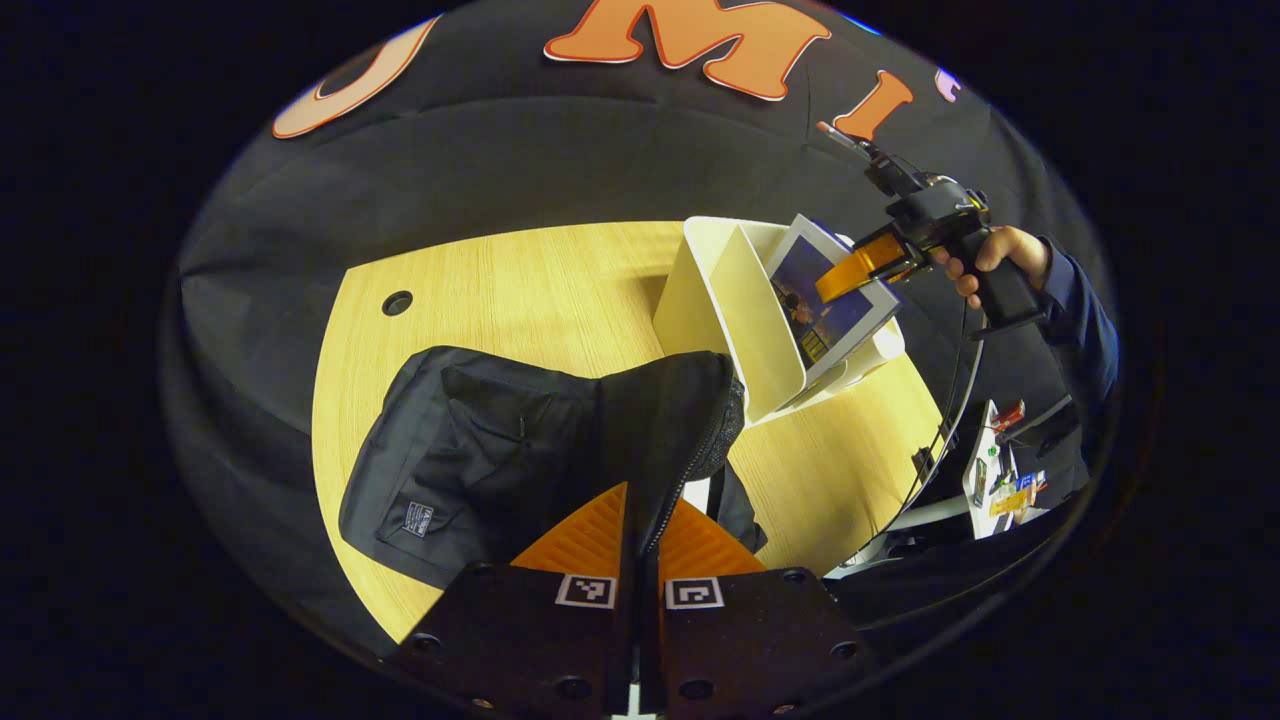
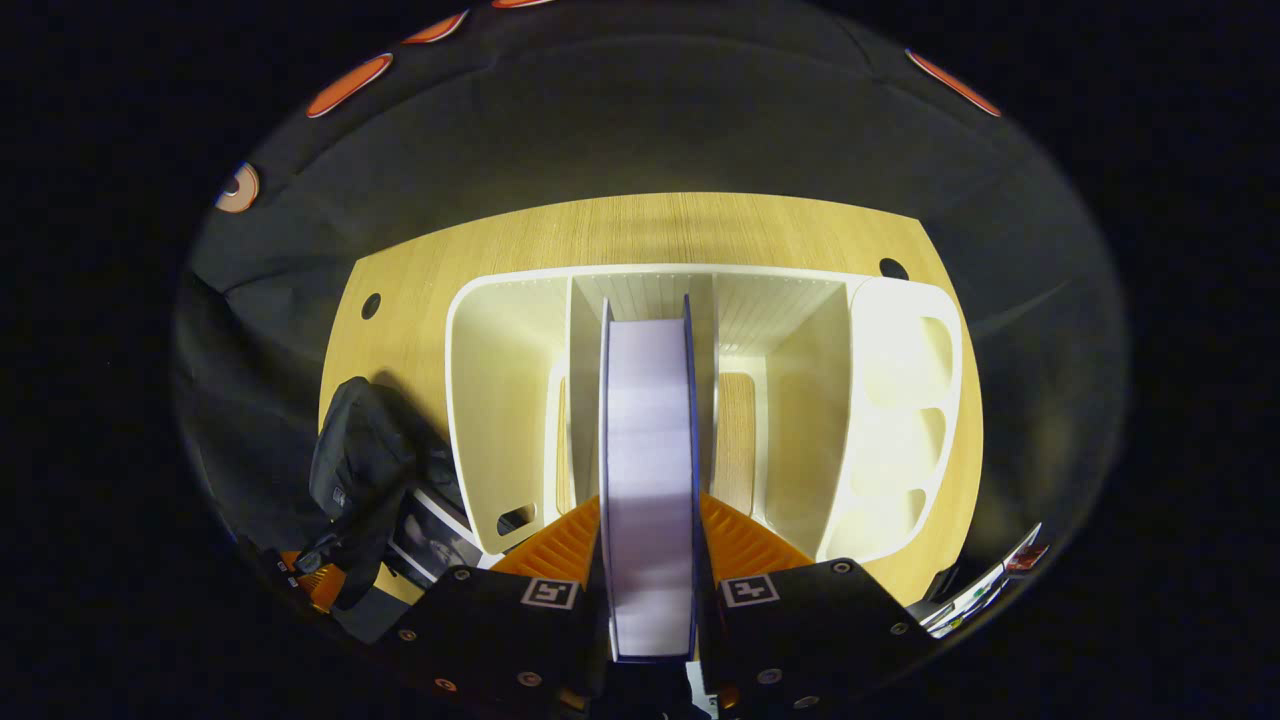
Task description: Open the schoolbag, grab two books from the bookshelf and put them into the schoolbag.
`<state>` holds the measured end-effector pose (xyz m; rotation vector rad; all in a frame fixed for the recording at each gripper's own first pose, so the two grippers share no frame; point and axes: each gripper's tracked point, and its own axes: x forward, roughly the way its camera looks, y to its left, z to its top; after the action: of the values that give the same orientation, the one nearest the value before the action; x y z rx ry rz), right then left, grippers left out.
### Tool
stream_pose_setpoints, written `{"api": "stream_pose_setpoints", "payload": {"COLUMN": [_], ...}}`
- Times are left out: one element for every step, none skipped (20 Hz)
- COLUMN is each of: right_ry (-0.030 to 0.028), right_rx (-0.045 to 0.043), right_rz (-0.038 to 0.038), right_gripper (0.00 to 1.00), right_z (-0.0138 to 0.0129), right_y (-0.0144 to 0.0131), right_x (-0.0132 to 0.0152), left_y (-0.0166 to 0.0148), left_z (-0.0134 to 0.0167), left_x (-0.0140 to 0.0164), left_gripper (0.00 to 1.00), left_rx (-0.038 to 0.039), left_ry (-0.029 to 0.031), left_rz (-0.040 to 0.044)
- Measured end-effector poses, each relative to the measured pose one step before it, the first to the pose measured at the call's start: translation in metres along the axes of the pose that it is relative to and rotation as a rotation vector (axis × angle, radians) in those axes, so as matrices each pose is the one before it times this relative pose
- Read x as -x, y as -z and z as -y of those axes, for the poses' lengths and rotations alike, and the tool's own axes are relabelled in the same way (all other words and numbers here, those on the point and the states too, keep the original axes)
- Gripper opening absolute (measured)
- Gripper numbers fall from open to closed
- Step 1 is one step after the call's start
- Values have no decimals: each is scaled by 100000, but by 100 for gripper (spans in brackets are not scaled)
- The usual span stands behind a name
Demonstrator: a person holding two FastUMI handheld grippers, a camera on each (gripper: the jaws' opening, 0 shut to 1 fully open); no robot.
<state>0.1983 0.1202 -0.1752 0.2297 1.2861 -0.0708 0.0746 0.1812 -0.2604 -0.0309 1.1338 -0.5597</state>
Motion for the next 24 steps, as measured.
{"api": "stream_pose_setpoints", "payload": {"right_ry": [-385,-573,-1173,-1063,-615,18,402,-71,-704,-1007,-996,-872,-2028,-1623,-817,-179,-218,-1370,-1983,-1765,-1205,-1142,-1616,-2012], "right_rx": [-242,-419,-268,-1504,-1269,-684,-877,-1364,-1567,-1642,-1399,-1874,-1694,-1890,-831,-797,-1663,-1910,-2186,-1875,-1380,-902,-1256,-1971], "right_rz": [677,353,211,685,994,833,732,771,235,107,-44,541,483,289,534,577,450,70,160,367,579,549,570,622], "right_gripper": [37,37,37,37,37,37,36,36,36,36,37,36,36,36,36,36,36,36,36,36,36,36,36,36], "right_z": [155,-32,-60,-32,216,346,357,105,10,132,102,124,-54,-93,239,318,152,-31,-134,28,-2,100,-85,-208], "right_y": [426,538,642,618,649,471,615,765,746,683,598,678,569,905,746,708,783,732,622,537,528,500,452,563], "right_x": [619,604,509,477,488,363,342,433,335,459,429,348,422,372,316,279,177,221,303,476,239,308,382,323], "left_y": [67,-44,6,-19,129,87,71,2,25,7,1,122,-111,214,12,67,112,1,-39,4,-62,116,-39,-104], "left_z": [-2,-32,20,35,13,78,32,104,83,52,-33,99,-57,-8,153,-41,5,-5,3,-2,-26,-39,-72,-4], "left_x": [12,75,78,23,75,8,43,40,-14,39,-2,-53,-12,6,32,-89,60,56,-7,91,-5,-69,21,-10], "left_gripper": [4,4,4,4,4,4,4,4,4,4,4,4,4,4,4,4,4,4,4,4,4,4,4,4], "left_rx": [-664,-819,-854,-841,-839,-1149,-1059,-1144,-913,-922,-612,-479,-817,-103,-564,-205,-863,-800,-709,-513,-382,-439,-36,-141], "left_ry": [297,62,170,151,208,220,159,147,-43,213,24,248,-45,23,220,27,227,-5,135,33,138,39,-36,26], "left_rz": [-61,-118,88,-82,-70,-216,-87,-147,-199,-147,58,5,72,-95,201,-71,-86,27,-2,-29,-70,24,-60,76]}}
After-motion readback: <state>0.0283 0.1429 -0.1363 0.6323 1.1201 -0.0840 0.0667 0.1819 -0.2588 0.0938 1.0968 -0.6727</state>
